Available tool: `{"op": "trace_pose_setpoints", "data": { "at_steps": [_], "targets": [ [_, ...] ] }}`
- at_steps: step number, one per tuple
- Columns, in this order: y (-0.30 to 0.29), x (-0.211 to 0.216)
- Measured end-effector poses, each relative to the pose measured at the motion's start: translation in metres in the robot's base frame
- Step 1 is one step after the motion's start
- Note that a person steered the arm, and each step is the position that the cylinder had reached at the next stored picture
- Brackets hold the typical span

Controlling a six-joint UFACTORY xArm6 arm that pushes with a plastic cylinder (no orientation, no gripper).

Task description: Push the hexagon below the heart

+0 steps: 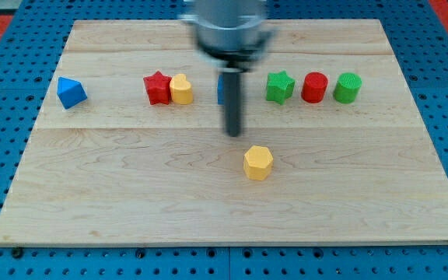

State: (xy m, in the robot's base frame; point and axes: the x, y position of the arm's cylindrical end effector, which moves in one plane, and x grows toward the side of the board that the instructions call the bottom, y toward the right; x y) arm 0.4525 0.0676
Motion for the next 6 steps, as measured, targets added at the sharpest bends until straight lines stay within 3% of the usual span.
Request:
{"op": "trace_pose_setpoints", "data": {
  "at_steps": [1,2,4,5,6],
  "targets": [
    [0.077,0.056],
    [0.013,0.082],
    [-0.21,-0.003],
    [-0.205,0.012],
    [-0.129,0.023]
  ]
}}
